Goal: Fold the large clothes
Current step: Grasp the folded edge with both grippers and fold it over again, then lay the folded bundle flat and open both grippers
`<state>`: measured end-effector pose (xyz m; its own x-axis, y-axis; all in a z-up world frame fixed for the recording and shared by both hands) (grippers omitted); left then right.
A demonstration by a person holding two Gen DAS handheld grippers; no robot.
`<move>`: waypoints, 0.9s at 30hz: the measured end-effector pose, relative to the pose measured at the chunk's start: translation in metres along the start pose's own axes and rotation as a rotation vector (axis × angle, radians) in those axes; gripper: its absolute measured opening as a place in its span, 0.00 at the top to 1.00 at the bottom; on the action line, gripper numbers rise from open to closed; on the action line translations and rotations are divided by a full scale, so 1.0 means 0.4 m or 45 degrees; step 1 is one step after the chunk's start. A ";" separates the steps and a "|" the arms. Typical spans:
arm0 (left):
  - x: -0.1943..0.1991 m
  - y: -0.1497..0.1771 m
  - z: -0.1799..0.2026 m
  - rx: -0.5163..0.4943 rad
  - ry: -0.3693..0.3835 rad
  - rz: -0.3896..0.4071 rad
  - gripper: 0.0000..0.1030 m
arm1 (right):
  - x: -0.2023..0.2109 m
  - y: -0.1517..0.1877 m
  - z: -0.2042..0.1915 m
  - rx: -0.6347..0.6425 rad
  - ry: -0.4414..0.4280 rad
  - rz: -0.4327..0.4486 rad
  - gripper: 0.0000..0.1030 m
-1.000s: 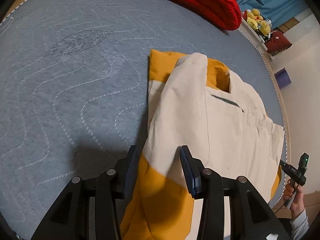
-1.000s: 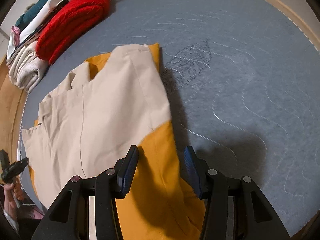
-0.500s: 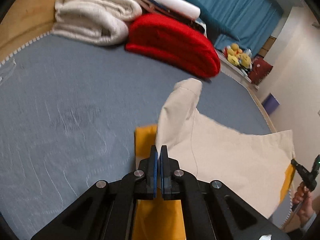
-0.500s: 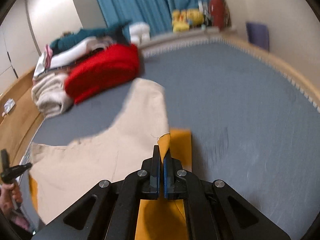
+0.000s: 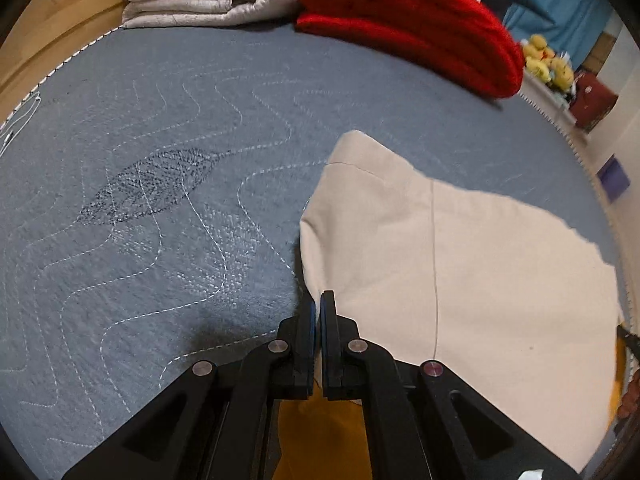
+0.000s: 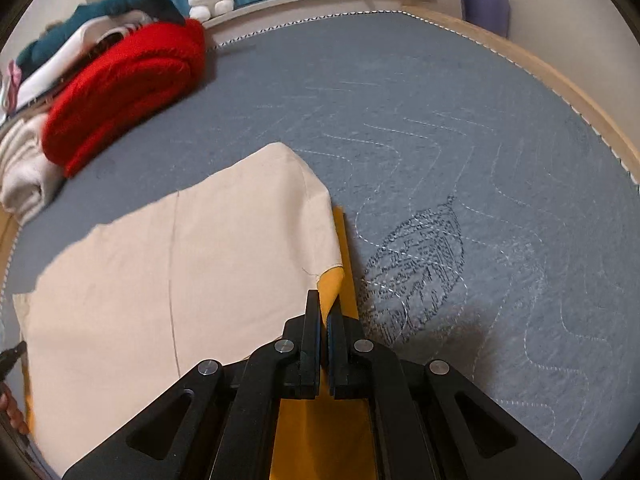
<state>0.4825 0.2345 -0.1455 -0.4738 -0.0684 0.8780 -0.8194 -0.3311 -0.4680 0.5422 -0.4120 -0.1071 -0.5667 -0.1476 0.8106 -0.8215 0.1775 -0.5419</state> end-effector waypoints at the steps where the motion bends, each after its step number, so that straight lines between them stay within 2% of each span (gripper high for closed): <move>1: -0.009 -0.001 -0.005 0.006 -0.011 -0.006 0.99 | -0.008 -0.003 -0.008 0.028 0.012 0.003 0.98; 4: -0.021 -0.014 -0.016 0.050 -0.048 0.028 0.99 | -0.007 -0.015 -0.031 0.107 0.055 0.054 0.98; 7: -0.032 -0.022 -0.013 0.067 -0.058 0.038 0.99 | 0.014 -0.043 -0.038 0.100 0.084 0.156 0.98; 9: -0.065 -0.013 -0.006 0.050 -0.043 -0.046 0.98 | -0.004 -0.041 -0.046 0.116 0.121 0.133 0.98; 10: -0.070 -0.012 -0.004 0.034 -0.046 -0.057 0.97 | -0.037 -0.028 -0.046 0.123 0.137 0.065 0.98; 12: -0.053 -0.024 -0.006 0.000 -0.083 -0.062 0.92 | -0.093 0.013 -0.044 0.149 0.142 -0.081 0.97; 13: -0.038 -0.033 -0.013 0.008 -0.082 -0.064 0.90 | -0.097 0.021 -0.047 0.189 0.174 -0.084 0.94; 15: -0.003 -0.046 -0.030 0.042 -0.058 -0.047 0.77 | -0.071 0.012 -0.053 0.241 0.216 -0.054 0.86; 16: 0.029 -0.053 -0.040 0.049 -0.050 -0.029 0.64 | -0.046 0.001 -0.051 0.233 0.229 -0.027 0.82; 17: 0.052 -0.053 -0.045 0.040 -0.048 -0.013 0.58 | -0.021 -0.007 -0.046 0.215 0.232 0.000 0.81; 18: 0.073 -0.054 -0.048 0.023 -0.039 0.004 0.58 | 0.002 -0.014 -0.036 0.193 0.232 0.023 0.81; 21: 0.145 -0.032 -0.039 -0.070 0.049 0.038 0.60 | 0.079 -0.012 -0.001 0.108 0.223 0.077 0.80; 22: 0.168 -0.009 -0.023 -0.129 0.127 0.024 0.60 | 0.104 -0.004 0.012 0.075 0.194 0.087 0.80; 25: 0.202 0.091 0.048 -0.338 0.305 -0.080 0.60 | 0.143 0.038 -0.001 0.098 0.026 0.063 0.80; 27: 0.196 0.172 0.084 -0.503 0.373 -0.185 0.60 | 0.141 0.084 -0.025 0.166 -0.121 -0.042 0.80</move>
<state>0.4000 0.1747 -0.1055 -0.3704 0.2375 0.8980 -0.9160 0.0673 -0.3956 0.4832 -0.4045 -0.0774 -0.5375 -0.2435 0.8074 -0.8377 0.0439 -0.5444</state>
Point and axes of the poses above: each gripper's, at about its wrist camera, not at the fingertips, and x roughly against the way its jaws point, z to its right, y to its underside, the point moved 5 cm from there along -x, roughly the way its jaws point, and after that the axes turned 6 degrees about -y, right-handed, at the moved point
